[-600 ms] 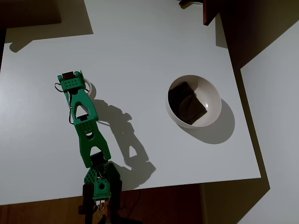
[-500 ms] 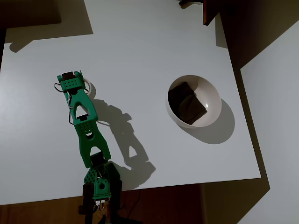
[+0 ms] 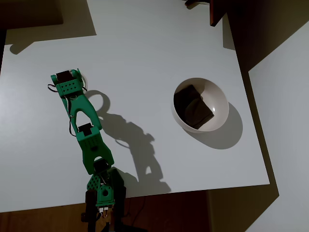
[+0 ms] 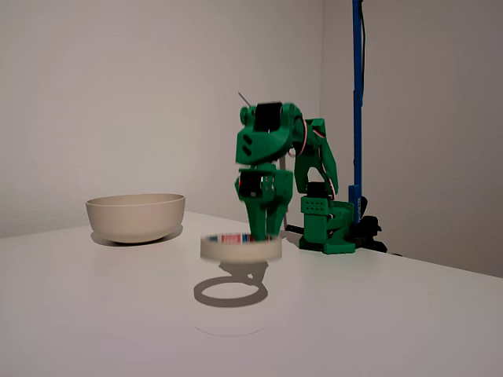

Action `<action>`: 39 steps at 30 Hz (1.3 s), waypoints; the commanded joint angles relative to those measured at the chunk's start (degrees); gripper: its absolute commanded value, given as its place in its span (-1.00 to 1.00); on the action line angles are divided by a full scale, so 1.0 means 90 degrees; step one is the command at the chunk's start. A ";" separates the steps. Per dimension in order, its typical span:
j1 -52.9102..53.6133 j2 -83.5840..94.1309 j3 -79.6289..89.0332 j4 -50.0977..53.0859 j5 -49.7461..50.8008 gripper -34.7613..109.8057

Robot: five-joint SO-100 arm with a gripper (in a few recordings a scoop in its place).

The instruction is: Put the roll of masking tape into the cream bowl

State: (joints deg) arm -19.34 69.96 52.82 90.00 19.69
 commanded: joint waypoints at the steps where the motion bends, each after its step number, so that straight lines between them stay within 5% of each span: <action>1: 0.0068 0.1934 -0.0371 0.0361 0.0049 -0.63; 13: 0.1045 0.5127 -0.0371 0.1191 -0.0186 -0.64; 21: 0.2969 0.6465 -0.0371 0.1309 -0.0654 -0.64; 39: 0.7686 0.4736 -0.0381 -0.0850 -0.1045 -0.64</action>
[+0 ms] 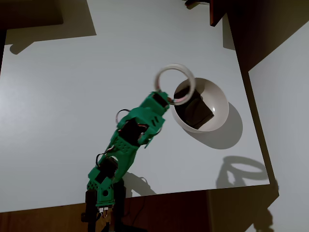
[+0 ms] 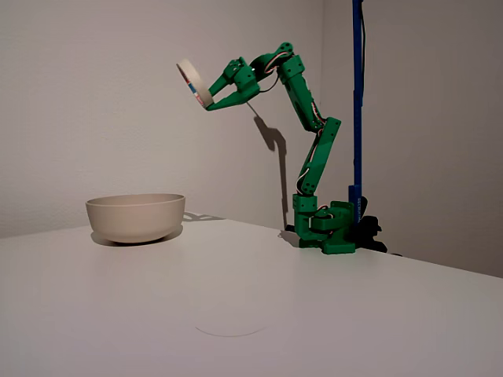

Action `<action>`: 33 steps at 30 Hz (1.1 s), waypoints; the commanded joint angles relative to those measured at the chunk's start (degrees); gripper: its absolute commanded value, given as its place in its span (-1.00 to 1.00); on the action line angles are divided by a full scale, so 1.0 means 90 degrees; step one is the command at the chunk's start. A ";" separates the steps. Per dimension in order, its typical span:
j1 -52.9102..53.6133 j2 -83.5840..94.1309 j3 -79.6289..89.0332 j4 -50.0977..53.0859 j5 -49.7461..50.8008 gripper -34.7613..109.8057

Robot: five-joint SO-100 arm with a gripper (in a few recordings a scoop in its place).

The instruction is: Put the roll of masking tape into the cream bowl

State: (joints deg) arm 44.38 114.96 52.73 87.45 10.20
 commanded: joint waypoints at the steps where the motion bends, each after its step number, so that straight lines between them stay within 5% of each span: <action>1: 0.0752 -0.0439 -0.0381 -0.0742 0.0000 -0.64; 9: 0.1201 -0.1699 -0.0488 -0.1846 -0.0234 -0.64; 17: 0.1465 -0.4170 -0.2637 -0.1523 -0.0312 -0.64; 33: 0.1504 -0.6064 -0.3174 -0.1768 -0.0371 -0.54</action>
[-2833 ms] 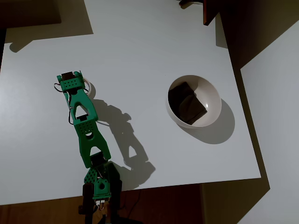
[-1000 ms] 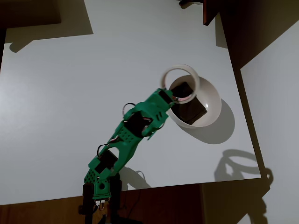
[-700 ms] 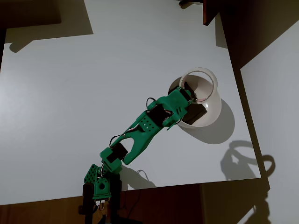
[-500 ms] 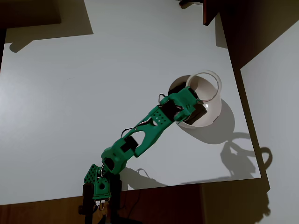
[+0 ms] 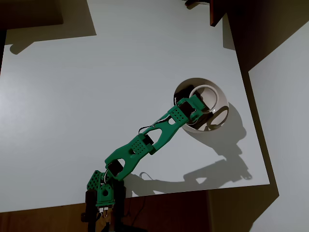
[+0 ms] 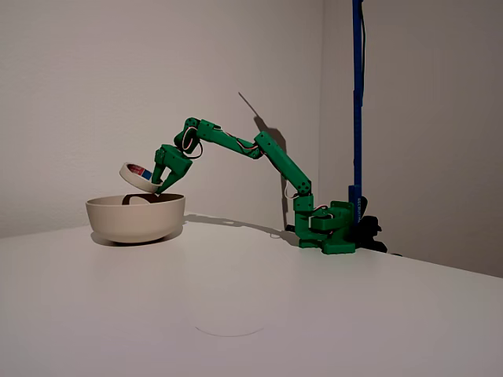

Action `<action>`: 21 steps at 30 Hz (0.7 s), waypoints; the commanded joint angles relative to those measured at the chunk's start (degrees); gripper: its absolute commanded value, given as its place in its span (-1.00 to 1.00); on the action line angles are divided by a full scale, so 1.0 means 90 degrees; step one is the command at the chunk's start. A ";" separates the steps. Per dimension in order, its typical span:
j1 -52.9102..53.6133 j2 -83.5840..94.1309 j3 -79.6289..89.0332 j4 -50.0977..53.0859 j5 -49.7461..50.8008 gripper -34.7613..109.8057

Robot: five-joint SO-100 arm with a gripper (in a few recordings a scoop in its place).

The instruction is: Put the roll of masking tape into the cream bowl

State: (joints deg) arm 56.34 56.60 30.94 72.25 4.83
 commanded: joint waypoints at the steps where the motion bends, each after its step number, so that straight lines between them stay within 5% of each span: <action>1: 0.0186 0.0459 -0.0752 -0.0088 0.0303 -0.45; 4: 0.0186 0.0576 -0.0771 -0.0088 0.0352 -0.32; 12: 0.0225 0.0781 -0.0791 0.0000 0.0674 -0.44; 14: 0.0225 0.0898 -0.0801 0.0088 0.0752 -0.64; 21: -0.0234 0.1816 -0.0801 0.0938 0.0938 -0.64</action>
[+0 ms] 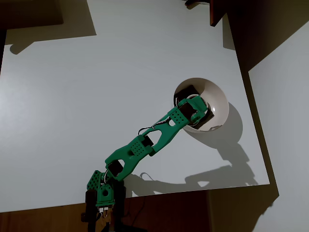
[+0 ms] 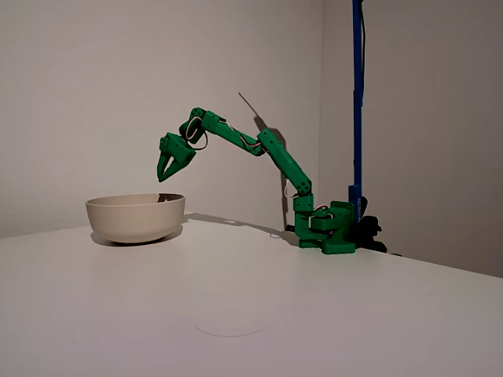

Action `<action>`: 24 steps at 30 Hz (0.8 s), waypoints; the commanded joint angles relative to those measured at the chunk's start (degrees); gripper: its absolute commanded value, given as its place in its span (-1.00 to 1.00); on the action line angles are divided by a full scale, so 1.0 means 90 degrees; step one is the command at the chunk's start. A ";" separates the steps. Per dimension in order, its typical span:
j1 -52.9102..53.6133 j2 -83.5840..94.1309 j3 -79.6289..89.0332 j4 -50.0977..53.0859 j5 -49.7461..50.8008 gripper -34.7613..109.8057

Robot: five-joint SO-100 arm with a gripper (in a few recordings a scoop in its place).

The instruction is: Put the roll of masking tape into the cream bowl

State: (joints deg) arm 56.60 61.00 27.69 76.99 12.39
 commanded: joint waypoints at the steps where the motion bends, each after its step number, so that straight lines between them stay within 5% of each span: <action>1: -0.0410 0.1504 -0.0439 0.0596 0.0059 -0.64; 17: -0.4570 0.5195 -0.0361 0.3301 -0.0361 -0.64; 24: -0.6562 0.7412 0.1855 0.3213 -0.0420 -0.64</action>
State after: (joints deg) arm 5.01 116.10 34.89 101.95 8.26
